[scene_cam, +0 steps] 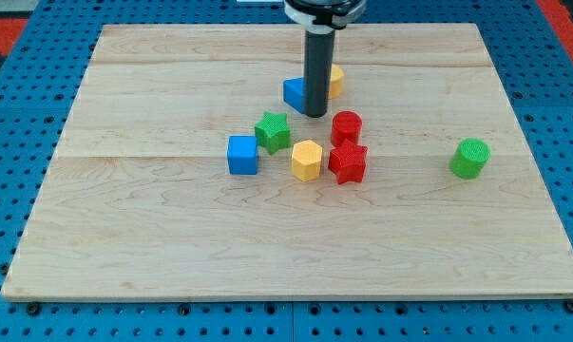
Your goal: Push the red circle to the red star
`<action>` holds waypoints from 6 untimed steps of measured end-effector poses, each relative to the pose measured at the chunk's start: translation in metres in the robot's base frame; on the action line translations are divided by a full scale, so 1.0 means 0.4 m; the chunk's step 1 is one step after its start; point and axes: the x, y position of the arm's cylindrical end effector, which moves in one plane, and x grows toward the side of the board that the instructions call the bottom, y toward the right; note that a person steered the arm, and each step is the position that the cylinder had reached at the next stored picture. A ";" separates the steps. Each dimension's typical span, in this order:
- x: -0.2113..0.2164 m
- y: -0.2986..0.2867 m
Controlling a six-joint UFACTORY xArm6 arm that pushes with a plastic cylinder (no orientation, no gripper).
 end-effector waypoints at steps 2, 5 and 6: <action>0.079 0.259; 0.122 0.185; 0.157 0.165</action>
